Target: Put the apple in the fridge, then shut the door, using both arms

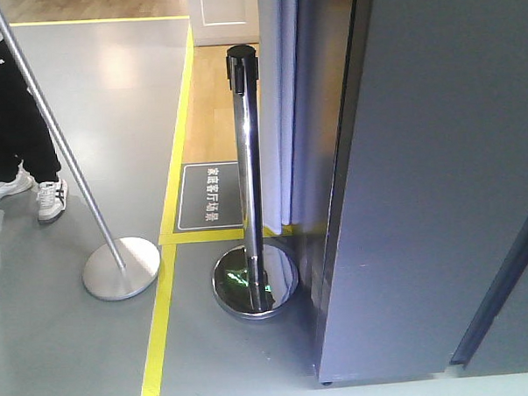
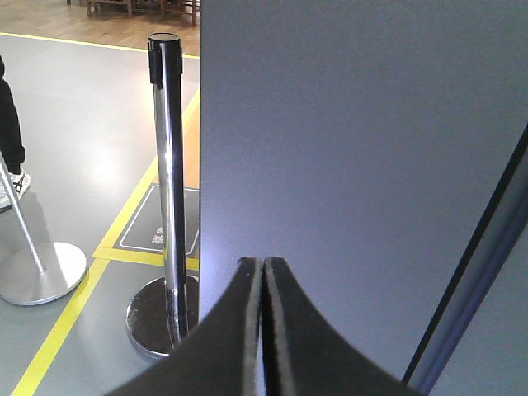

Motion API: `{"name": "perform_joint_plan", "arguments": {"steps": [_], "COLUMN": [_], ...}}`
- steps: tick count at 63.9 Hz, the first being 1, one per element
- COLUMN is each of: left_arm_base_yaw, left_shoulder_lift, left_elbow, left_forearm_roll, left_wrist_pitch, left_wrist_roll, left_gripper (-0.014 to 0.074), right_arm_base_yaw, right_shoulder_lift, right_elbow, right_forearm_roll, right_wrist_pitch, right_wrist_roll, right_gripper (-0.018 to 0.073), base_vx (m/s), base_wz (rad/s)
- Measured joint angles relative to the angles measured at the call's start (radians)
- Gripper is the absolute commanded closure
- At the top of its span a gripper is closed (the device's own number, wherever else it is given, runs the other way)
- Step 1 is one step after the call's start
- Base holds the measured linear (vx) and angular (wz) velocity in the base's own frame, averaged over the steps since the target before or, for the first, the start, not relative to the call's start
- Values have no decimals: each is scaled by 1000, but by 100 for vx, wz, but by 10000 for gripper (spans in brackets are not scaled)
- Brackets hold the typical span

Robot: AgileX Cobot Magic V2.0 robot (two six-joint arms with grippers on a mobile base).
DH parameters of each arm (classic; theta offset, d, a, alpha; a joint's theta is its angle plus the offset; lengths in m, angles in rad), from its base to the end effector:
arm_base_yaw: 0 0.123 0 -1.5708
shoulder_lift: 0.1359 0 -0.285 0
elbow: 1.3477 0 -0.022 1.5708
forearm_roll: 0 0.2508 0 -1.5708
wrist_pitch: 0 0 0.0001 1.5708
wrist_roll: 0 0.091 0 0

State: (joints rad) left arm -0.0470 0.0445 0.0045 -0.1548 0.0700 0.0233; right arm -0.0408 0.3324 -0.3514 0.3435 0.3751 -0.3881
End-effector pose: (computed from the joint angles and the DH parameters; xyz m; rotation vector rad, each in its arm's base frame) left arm 0.0602 -0.0038 0.2028 -0.0591 1.6026 -0.1469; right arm 0.0806 0.0080 0.2778 -0.1111 1.8144 0.0363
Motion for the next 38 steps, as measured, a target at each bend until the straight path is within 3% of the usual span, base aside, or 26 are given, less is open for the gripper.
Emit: {"name": "perform_joint_plan", "arguments": {"steps": [29,38], "left_arm_base_yaw": [14,-16], "left_shoulder_lift": [-56,-56], "left_elbow": [22,22], "left_forearm_roll": [71,87], "left_wrist_pitch": [122,182], "left_wrist_roll": [-5,-5], "left_gripper": [601,601], "right_arm_base_yaw": [0,0], "right_shoulder_lift": [0,0], "right_elbow": [0,0], "right_forearm_roll": [0,0], "right_wrist_pitch": [1,1], "right_wrist_roll": [0,0], "right_gripper": [565,565], "base_vx": [0,0], "base_wz": [0,0]}}
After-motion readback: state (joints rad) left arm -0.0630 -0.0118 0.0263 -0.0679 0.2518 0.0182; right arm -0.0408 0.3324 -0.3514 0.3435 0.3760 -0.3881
